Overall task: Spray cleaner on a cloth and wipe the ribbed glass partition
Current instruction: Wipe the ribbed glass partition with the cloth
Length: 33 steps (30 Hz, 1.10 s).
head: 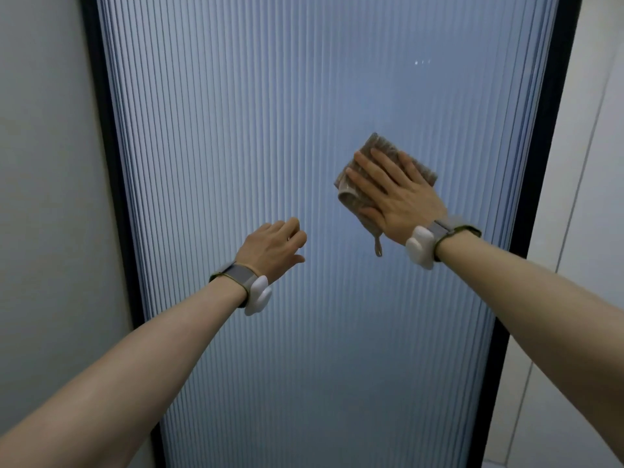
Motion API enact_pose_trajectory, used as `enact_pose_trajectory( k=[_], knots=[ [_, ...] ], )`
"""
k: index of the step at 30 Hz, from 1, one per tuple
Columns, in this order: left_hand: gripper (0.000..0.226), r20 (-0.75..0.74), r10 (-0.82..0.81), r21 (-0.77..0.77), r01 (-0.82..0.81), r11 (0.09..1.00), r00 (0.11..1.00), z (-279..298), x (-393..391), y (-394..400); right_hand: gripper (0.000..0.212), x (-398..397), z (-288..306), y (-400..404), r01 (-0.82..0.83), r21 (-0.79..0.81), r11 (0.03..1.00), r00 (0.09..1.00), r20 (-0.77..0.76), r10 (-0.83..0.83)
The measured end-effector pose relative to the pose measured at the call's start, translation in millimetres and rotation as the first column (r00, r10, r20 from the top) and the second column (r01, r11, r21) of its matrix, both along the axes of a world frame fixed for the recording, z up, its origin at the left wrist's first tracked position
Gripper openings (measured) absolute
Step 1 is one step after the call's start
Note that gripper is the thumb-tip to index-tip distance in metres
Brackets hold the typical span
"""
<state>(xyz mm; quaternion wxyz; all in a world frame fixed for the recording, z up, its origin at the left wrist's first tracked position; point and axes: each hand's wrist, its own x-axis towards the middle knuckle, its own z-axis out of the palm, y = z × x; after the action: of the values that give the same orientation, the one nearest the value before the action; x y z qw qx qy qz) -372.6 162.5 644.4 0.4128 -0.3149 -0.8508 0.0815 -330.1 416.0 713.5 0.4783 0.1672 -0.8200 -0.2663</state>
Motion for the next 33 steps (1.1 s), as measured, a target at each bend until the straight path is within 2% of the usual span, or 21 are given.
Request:
enact_pose_trajectory(
  k=[4,9,12,14,18,20,22,25,27,29,31,33],
  knots=[
    [0.029,0.0,0.005,0.0,-0.005,1.0,1.0,-0.5,-0.5,0.4,0.06,-2.0,-9.3,-2.4,0.017,0.004,1.0,1.0,0.005,-0.017],
    [0.027,-0.012,0.004,0.013,-0.004,1.0,1.0,-4.6,2.3,3.3,0.062,2.3,-59.9,2.5,-0.066,0.129,0.989,0.992,0.12,0.051],
    [0.024,-0.016,-0.002,0.041,0.002,0.999,1.0,-5.5,7.4,7.1,0.075,5.5,-65.7,-0.9,-0.138,-0.008,0.99,0.971,0.196,0.137],
    [0.02,-0.074,-0.065,0.037,0.068,0.997,0.995,-5.3,15.0,13.7,0.076,10.3,-60.5,-4.4,-0.2,-0.115,0.973,0.945,0.24,0.222],
    [0.012,-0.228,-0.257,-0.025,0.258,0.966,0.939,2.4,31.3,36.7,0.042,21.5,-54.1,-6.3,-0.327,-0.269,0.906,0.904,0.191,0.383],
    [0.014,-0.257,-0.309,-0.1,0.293,0.951,0.916,8.6,38.0,48.6,0.036,25.5,-50.7,-5.1,-0.348,-0.321,0.881,0.891,0.179,0.418],
    [0.019,-0.226,-0.322,-0.146,0.295,0.944,0.919,12.4,41.3,58.9,0.039,27.6,-46.9,-5.8,-0.344,-0.351,0.871,0.893,0.165,0.42],
    [0.034,-0.092,-0.278,-0.084,0.271,0.959,0.956,13.7,44.4,73.4,0.036,31.2,-41.9,-6.0,-0.34,-0.343,0.875,0.902,0.145,0.407],
    [0.04,-0.063,-0.264,-0.013,0.264,0.964,0.962,14.7,46.2,76.6,0.025,32.8,-38.5,-9.4,-0.38,-0.347,0.858,0.897,0.09,0.433],
    [0.041,-0.078,-0.251,0.02,0.253,0.967,0.965,16.3,47.2,81.5,0.017,36.1,-29.4,-5.3,-0.411,-0.397,0.821,0.903,-0.056,0.425],
    [0.038,-0.117,-0.241,0.028,0.246,0.969,0.963,18.0,45.7,89.3,0.019,39.0,-15.3,8.3,-0.42,-0.472,0.775,0.907,-0.248,0.341],
    [0.042,-0.13,-0.24,0.033,0.246,0.969,0.962,16.7,41.4,96.0,0.018,44.8,0.2,26.7,-0.447,-0.577,0.683,0.884,-0.403,0.238]
  ],
)
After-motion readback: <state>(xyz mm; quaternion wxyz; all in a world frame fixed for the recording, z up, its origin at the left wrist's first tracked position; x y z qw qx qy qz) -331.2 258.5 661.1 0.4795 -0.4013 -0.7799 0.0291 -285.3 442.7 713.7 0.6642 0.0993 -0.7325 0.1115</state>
